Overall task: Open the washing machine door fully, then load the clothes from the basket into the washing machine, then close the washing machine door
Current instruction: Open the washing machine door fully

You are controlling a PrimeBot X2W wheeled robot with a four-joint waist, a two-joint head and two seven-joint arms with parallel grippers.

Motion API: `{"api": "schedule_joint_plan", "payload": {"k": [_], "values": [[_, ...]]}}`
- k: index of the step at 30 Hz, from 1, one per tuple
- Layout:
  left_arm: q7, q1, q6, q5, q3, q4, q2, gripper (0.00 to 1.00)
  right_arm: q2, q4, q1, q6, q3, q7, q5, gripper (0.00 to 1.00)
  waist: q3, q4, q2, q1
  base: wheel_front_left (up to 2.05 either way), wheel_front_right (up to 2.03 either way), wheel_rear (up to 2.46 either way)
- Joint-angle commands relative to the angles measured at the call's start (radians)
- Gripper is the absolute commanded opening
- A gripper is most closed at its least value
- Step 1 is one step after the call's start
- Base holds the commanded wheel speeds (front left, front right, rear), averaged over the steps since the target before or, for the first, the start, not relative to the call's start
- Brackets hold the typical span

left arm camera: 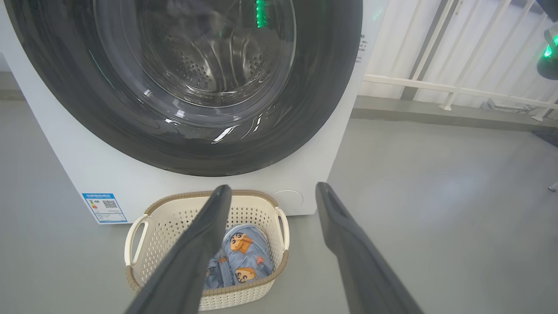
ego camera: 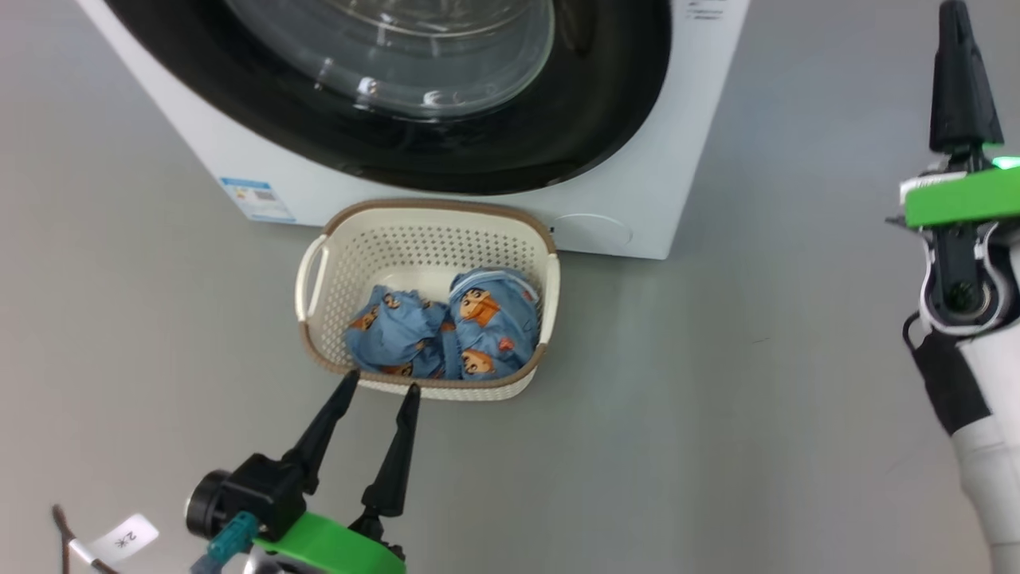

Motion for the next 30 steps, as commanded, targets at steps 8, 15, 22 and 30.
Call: {"api": "schedule_joint_plan", "payload": {"k": [8, 15, 22, 30], "values": [[-0.006, -0.073, 0.029, -0.036, -0.035, -0.045, 0.009, 1.0, -0.157, -0.024, -0.143, -0.001, 0.213, 0.051, 0.306, 0.0, 0.079, 0.103, -0.0001, 0.0, 0.0, 0.0, 0.0], [-0.006, -0.092, 0.046, -0.056, -0.078, -0.057, 0.009, 1.0, -0.248, -0.057, -0.208, -0.001, 0.301, 0.185, 0.528, 0.0, 0.124, 0.143, -0.0001, 0.0, 0.0, 0.0, 0.0], [-0.006, -0.119, 0.058, -0.073, -0.116, -0.064, 0.009, 1.0, -0.297, -0.035, -0.257, -0.001, 0.307, 0.328, 0.67, 0.0, 0.165, 0.175, -0.0001, 0.0, 0.0, 0.0, 0.0], [-0.006, -0.157, 0.079, -0.105, -0.169, -0.08, 0.009, 1.0, -0.328, 0.039, -0.354, -0.001, 0.286, 0.532, 0.762, 0.0, 0.229, 0.207, -0.0001, 0.0, 0.0, 0.0, 0.0]]}}
